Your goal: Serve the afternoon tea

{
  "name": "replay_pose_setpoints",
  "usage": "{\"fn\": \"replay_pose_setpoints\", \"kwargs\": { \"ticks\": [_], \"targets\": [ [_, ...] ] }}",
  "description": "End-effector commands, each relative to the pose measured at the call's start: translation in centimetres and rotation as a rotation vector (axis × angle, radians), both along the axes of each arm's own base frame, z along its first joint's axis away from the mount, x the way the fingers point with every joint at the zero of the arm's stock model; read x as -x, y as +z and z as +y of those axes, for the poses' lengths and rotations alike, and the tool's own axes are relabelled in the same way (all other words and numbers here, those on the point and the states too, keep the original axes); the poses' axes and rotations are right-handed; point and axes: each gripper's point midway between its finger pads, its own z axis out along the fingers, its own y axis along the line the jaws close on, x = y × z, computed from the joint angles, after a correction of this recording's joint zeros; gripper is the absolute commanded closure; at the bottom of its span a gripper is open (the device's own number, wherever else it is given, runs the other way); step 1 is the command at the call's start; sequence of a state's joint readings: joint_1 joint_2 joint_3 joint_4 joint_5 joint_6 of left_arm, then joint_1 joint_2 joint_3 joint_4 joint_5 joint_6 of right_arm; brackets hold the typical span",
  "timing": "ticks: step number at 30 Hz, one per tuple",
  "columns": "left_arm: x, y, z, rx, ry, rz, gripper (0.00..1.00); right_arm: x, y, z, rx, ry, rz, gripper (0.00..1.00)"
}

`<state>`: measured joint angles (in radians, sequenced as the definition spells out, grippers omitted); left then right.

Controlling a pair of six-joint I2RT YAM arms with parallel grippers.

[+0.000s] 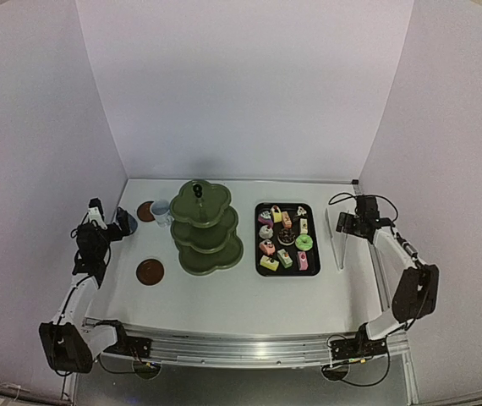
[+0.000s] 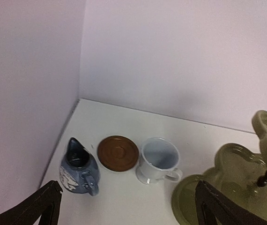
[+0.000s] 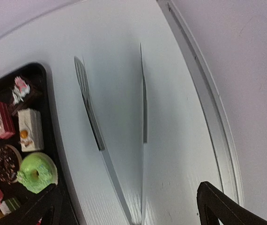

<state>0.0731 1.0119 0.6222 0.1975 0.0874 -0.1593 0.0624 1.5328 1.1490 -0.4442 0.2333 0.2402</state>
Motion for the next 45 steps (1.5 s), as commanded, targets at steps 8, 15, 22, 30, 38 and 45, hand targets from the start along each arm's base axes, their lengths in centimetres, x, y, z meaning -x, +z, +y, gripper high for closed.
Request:
{"fn": "replay_pose_setpoints", "kwargs": {
  "ticks": [8,15,22,30,38,45],
  "targets": [
    [-0.2,1.9,-5.2,0.101,-0.292,0.123,0.0,2.0,-8.1,3.1,-0.102,0.042,0.489,0.02],
    [-1.0,3.0,-4.8,0.052,-0.261,0.145,0.0,1.6,-11.0,2.2,-0.052,-0.015,0.612,0.02],
    [-1.5,3.2,-4.7,0.036,-0.256,0.137,0.0,1.7,-13.9,2.6,-0.074,0.009,0.68,0.14],
    [-1.8,3.2,-4.7,0.01,-0.256,0.121,0.0,1.3,-15.3,2.6,-0.095,-0.008,0.686,0.37],
    [-1.8,2.6,-4.4,-0.007,-0.243,0.118,0.0,0.9,-14.8,2.3,-0.105,-0.014,0.668,0.59],
    [-1.8,2.6,-4.6,-0.012,-0.251,0.11,0.0,0.2,-8.2,3.0,-0.154,-0.021,0.604,0.66]
  ]
}}
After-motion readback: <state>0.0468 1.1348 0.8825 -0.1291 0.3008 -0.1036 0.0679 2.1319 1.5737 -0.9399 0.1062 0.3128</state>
